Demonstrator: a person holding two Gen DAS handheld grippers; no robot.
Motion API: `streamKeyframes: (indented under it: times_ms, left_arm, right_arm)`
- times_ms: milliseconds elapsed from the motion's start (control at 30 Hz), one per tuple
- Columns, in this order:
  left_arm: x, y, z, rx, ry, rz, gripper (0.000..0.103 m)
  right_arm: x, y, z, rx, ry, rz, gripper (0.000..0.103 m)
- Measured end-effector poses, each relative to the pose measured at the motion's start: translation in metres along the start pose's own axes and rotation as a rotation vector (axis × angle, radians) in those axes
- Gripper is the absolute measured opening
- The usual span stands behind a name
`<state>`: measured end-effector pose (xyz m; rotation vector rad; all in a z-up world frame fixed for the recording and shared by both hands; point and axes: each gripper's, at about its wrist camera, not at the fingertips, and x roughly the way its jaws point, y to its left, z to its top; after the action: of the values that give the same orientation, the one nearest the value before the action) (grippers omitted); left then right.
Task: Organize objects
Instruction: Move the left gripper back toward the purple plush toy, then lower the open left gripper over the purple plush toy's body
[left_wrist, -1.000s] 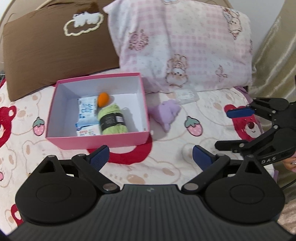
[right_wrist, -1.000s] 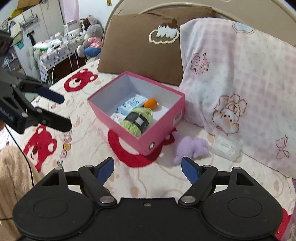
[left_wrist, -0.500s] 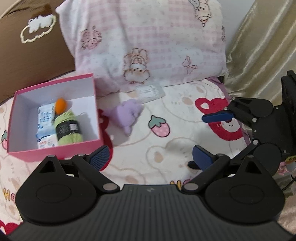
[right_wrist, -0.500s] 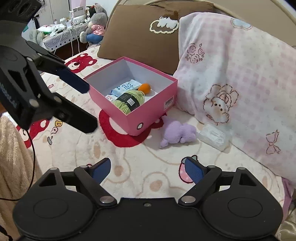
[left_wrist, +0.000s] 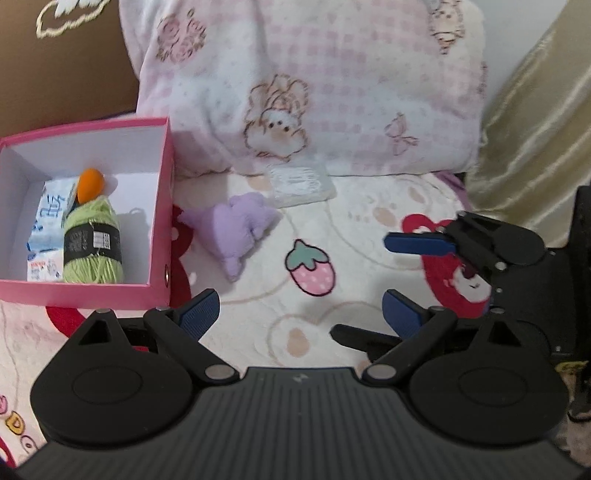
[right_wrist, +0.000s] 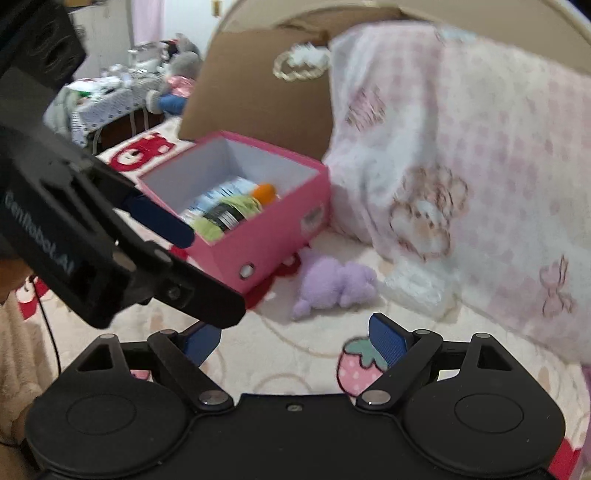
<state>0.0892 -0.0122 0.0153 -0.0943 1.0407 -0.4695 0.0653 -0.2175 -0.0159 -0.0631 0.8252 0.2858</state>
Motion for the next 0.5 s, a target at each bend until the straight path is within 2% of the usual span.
streamKeyframes:
  times_ms: [67,200,267,333,500]
  left_arm:
    - [0.014,0.006,0.000,-0.027,-0.001,0.016,0.093]
    - [0.037,0.012,-0.003,-0.067,-0.036,0.025,0.091]
    - [0.043,0.008,-0.008,-0.077,-0.110,0.068,0.091]
    - [0.047,-0.002,-0.013,-0.016,-0.179,0.110,0.091]
    - [0.074,0.001,-0.015,-0.063,-0.157,0.067,0.090]
  right_arm:
    - [0.006,-0.006,-0.003,0.012,0.003,-0.002,0.090]
    - [0.017,-0.012,-0.013,-0.042,-0.015,-0.029,0.090]
    - [0.028,-0.017,-0.015,-0.052,0.010,-0.033,0.090]
    - [0.039,-0.022,-0.018,-0.040,0.029,-0.045,0.089]
    - [0.060,-0.035,-0.025,-0.057,0.017,-0.058,0.089]
